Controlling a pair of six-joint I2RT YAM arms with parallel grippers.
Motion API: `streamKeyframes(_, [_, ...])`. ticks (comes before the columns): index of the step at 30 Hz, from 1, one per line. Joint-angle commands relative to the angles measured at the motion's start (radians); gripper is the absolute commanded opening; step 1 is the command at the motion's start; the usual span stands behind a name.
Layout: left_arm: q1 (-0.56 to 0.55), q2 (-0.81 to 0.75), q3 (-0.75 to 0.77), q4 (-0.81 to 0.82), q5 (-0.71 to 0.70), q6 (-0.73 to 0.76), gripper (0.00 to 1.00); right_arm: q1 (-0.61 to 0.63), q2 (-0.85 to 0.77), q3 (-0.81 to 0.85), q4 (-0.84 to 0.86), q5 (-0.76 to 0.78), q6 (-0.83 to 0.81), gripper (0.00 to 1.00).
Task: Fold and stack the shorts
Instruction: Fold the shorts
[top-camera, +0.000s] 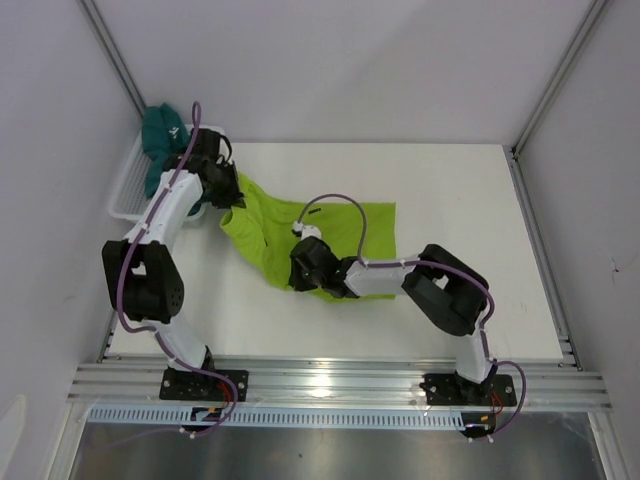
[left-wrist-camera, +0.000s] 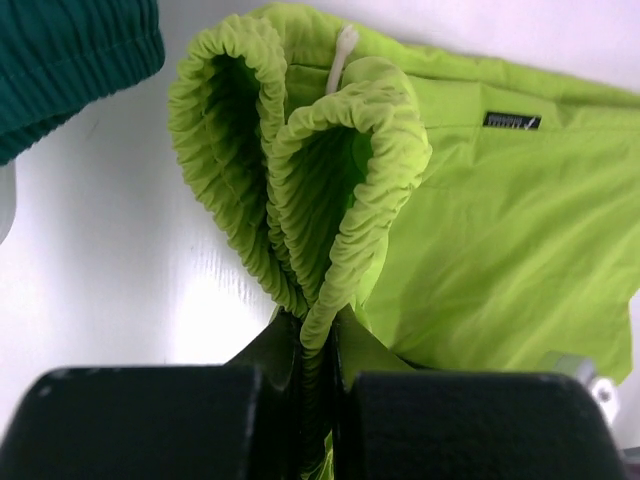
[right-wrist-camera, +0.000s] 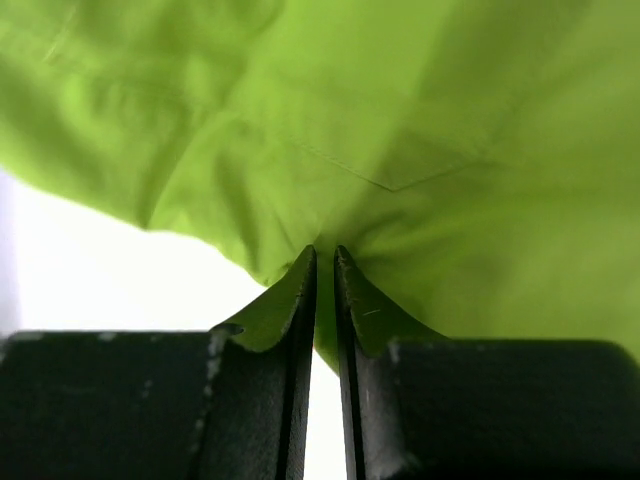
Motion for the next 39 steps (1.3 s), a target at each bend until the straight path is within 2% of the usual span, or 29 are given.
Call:
streamKeyframes(1, [-0.011,-0.032,0.056,-0.084,-0.027,0.051,0.0,0.074,0.05,0.04,-0.04,-0.009,0.033,0.15])
streamKeyframes(9, [-0.06,-0.17,-0.049,-0.054,-0.048,0.049,0.0,-0.003,-0.066,0.058,-0.066,-0.084,0.015,0.17])
streamKeyframes(12, [-0.06,-0.192,-0.051,-0.06,-0.061,0.056,0.0,-0.027,-0.106,0.081,-0.099,-0.084,0.018,0.17])
streamKeyframes(16, [-0.06,-0.205,-0.045,-0.066,-0.058,0.059,0.0,-0.07,-0.131,0.084,-0.091,-0.162,0.038,0.17])
streamKeyframes(24, [-0.062,-0.204,-0.037,-0.072,-0.042,0.063,0.0,-0.167,-0.044,0.098,0.024,-0.273,0.085,0.17])
streamKeyframes(30, [-0.068,-0.204,-0.037,-0.075,-0.042,0.066,0.0,-0.188,0.058,0.132,0.133,-0.282,0.11,0.15])
streamKeyframes(39, [-0.074,-0.199,-0.037,-0.081,-0.039,0.071,0.0,-0.185,0.133,0.165,0.179,-0.249,0.128,0.13])
